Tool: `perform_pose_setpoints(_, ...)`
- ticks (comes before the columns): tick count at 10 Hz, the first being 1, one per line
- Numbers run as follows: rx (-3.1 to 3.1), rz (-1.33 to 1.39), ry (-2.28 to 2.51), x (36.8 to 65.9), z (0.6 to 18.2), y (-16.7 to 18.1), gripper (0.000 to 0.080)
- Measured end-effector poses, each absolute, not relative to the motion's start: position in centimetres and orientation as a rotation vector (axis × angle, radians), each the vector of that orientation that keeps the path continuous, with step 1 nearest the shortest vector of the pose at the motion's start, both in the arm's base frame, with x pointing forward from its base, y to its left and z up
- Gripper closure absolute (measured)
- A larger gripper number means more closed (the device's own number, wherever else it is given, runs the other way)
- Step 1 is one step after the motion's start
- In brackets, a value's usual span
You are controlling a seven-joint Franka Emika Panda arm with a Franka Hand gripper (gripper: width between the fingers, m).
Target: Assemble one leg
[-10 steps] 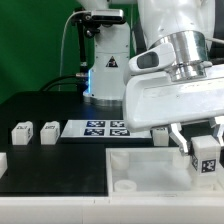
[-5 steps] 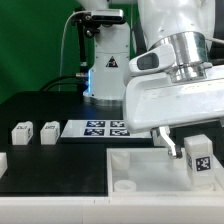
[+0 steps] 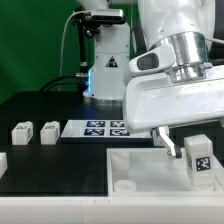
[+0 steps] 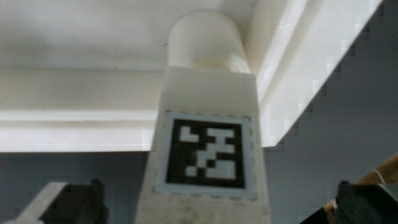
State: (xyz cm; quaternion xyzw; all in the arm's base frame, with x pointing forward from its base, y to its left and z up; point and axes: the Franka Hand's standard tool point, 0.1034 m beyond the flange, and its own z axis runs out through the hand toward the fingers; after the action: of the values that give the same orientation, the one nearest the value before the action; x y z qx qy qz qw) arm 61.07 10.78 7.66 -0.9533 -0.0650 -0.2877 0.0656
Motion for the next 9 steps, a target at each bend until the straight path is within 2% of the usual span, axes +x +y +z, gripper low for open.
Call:
perform_pose_setpoints(1, -2.881, -0.846, -0.198, 61.1, 7.7, 10.7, 0.0151)
perform_pose_setpoints(3, -2.901, -0.768, -0.212, 61.9, 9.7, 10.4, 0.0151)
perform_pose_setpoints(4, -2.901, -0.774, -0.208, 62.5, 10.0, 10.1, 0.0151)
perform_pose_setpoints(5, -2.909, -0.735, -0.205, 62.6, 9.5, 9.9, 0.0151)
perform_pose_setpoints(6, -2.933, -0.555, -0.222, 62.2, 9.0, 10.1, 0.0151)
perform_pose_setpoints(8, -2.942, -0.323, -0.238, 62.8, 9.4, 10.1, 0.0151)
perform_pose_setpoints(9, -2.94, -0.161, -0.245, 62.1, 9.1, 10.4, 0.0151)
